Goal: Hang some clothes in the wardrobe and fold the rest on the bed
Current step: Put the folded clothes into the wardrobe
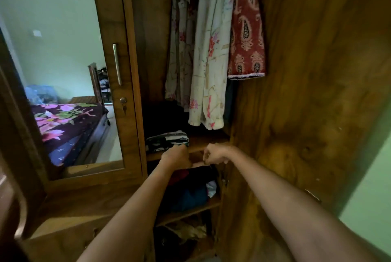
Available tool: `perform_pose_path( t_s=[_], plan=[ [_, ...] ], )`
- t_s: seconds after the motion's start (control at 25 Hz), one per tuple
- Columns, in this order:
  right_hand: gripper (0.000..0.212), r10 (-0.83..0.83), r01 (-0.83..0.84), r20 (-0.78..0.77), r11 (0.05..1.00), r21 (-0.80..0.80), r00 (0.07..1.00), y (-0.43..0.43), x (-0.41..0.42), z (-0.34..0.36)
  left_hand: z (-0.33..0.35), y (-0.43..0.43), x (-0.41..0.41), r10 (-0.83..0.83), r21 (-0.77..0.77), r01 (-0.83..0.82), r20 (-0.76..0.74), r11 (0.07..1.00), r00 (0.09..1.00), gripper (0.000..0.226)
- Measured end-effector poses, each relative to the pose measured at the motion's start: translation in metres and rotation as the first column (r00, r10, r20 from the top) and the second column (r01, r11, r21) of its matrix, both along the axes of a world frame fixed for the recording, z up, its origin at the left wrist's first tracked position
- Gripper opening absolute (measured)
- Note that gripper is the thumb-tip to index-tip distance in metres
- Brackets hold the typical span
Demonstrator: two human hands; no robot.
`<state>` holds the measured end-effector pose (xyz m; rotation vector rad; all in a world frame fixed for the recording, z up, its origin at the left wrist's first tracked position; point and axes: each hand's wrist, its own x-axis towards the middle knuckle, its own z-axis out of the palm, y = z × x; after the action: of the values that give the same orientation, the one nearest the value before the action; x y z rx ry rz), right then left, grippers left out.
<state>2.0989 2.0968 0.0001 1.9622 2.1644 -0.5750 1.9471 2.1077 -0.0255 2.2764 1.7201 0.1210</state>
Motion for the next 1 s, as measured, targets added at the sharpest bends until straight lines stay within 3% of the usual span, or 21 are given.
perform_pose_path(
  t_s=[0.16, 0.44, 0.68, 0.84, 1.0],
  plan=[
    [0.035, -0.089, 0.084, -0.055, 0.993, -0.088, 0.994, -0.057, 0.011, 0.004, 0.014, -0.055, 0.006, -0.058, 0.007, 0.058, -0.030, 0.998, 0.998, 0.041],
    [0.033, -0.164, 0.162, -0.080, 0.986, -0.029, 0.983, -0.152, 0.013, 0.024, 0.043, -0.140, 0.012, -0.159, 0.019, 0.160, -0.041, 0.987, 0.986, 0.034],
    [0.031, -0.279, 0.280, -0.113, 0.960, -0.011, 0.954, -0.265, 0.014, 0.024, 0.037, -0.230, 0.015, -0.272, -0.041, 0.271, -0.004, 0.962, 0.962, 0.041],
    [0.022, -0.399, 0.406, -0.137, 0.914, 0.022, 0.907, -0.356, 0.032, 0.011, 0.026, -0.298, 0.040, -0.408, -0.086, 0.409, 0.034, 0.908, 0.912, 0.041],
    [0.030, -0.563, 0.567, -0.109, 0.824, 0.009, 0.820, -0.462, 0.066, 0.006, 0.020, -0.382, 0.087, -0.576, -0.100, 0.575, 0.013, 0.812, 0.817, 0.044]
  ],
)
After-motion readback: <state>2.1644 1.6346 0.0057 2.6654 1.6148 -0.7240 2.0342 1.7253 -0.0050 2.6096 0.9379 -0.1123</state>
